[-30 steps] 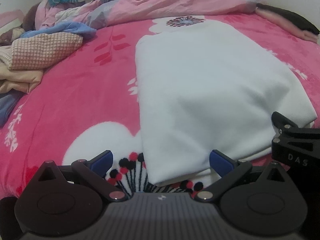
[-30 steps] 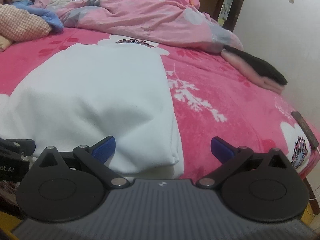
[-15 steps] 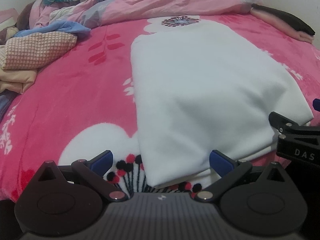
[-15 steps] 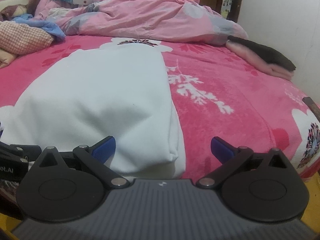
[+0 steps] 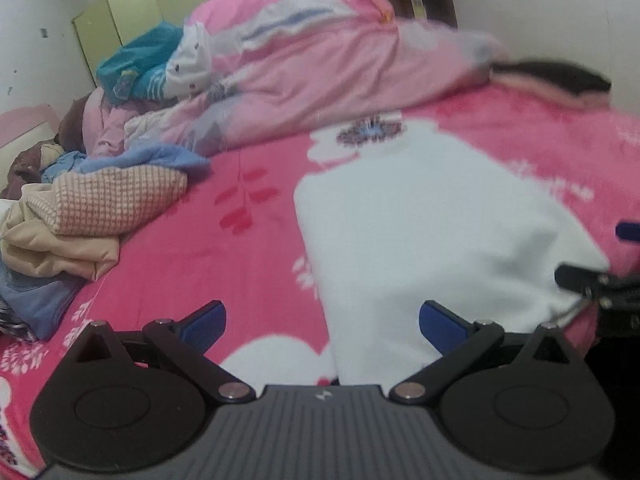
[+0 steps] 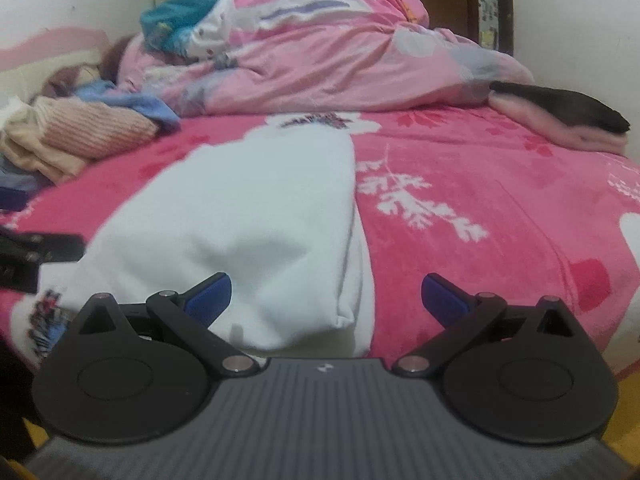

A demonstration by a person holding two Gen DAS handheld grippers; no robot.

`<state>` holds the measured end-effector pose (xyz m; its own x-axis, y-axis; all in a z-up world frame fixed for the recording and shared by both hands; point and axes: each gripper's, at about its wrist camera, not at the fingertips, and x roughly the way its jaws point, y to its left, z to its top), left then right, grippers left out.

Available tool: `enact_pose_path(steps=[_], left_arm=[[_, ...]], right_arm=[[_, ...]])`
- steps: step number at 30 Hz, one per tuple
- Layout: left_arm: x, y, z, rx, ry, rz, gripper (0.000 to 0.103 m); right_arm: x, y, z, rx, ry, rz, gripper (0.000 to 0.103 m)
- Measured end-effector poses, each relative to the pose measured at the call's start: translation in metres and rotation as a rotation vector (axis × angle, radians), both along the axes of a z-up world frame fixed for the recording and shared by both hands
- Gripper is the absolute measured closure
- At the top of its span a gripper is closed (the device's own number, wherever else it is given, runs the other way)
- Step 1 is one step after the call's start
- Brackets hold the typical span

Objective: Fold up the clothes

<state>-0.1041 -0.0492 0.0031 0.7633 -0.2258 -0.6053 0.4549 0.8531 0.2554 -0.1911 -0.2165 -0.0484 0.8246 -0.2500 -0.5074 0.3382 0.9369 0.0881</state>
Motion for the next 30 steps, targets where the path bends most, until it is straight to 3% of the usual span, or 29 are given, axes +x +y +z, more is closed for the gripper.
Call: enact_pose_path(steps=[11,16,22,24,30], left_arm=[[0.019,0.004,-0.004,-0.207,0.013,-0.060,0.000],[0.027,0.007,-0.012,-0.265,0.016,-0.094,0.008],[0.043,0.000,-0.022,-0.293,0.058,-0.107,0.032],[0.046,-0.002,-0.025,-0.295,0.061,-0.108,0.043],[0.056,-0.005,-0.036,-0.295,0.093,-0.103,0.069]], right_arm=[[-0.018,-0.020,0.024,0.050,-0.194,-0.024,0.001],[-0.018,-0.040,0.023,0.117,-0.228,-0.054,0.005],[0.005,-0.061,0.026,0.200,-0.264,0.000,0.037],[0.019,-0.060,0.027,0.211,-0.255,0.056,0.052],[0.056,-0.044,0.014,0.214,-0.175,0.252,0.076]])
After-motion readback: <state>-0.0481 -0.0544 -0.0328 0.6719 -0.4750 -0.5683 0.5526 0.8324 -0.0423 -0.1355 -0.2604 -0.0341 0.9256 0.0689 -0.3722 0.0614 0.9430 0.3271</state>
